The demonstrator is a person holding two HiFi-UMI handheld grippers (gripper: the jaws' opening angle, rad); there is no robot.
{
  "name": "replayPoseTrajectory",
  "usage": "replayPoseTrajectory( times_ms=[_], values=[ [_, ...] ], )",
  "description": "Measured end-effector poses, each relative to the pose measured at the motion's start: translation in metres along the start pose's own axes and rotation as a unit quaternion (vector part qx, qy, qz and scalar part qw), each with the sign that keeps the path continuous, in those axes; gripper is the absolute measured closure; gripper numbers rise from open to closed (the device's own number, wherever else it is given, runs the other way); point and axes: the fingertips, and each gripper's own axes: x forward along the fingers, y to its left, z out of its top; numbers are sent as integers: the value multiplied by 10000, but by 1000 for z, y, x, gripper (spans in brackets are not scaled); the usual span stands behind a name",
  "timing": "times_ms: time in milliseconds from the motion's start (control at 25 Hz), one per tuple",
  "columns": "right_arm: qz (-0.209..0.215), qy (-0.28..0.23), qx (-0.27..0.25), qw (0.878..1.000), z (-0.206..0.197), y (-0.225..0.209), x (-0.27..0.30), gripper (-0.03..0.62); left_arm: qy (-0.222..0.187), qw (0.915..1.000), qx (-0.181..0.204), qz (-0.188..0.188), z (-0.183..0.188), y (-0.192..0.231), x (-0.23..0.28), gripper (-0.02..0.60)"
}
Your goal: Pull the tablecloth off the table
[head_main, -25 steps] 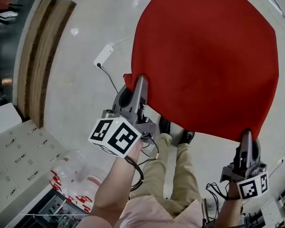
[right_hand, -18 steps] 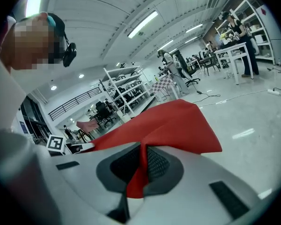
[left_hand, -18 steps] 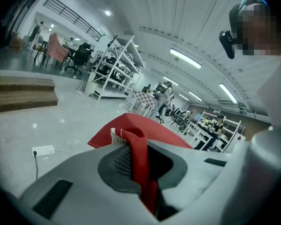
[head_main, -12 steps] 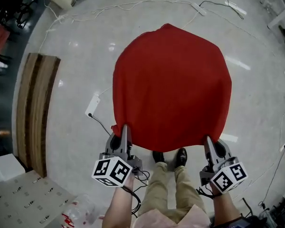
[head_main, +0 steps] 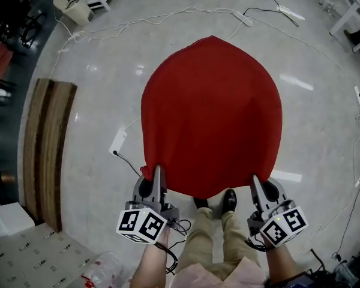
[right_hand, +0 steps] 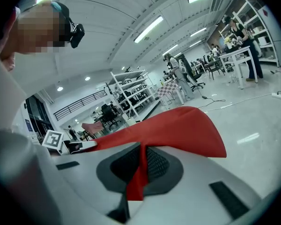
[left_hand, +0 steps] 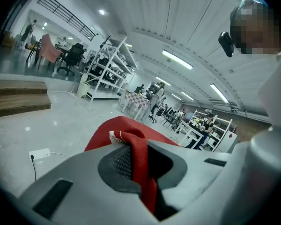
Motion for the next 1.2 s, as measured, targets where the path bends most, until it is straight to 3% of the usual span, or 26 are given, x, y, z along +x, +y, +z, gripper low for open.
replayPoseTrajectory(
  times_ms=[760, 1200],
  values=[
    [14, -606, -421, 9973, 92, 48, -30, 571, -624, 9956, 479, -506, 82, -77, -45, 538],
    [33, -572, -892, 9944, 100, 70, -36, 571, -772, 9910, 1082, -184, 90, -91, -65, 538]
  ],
)
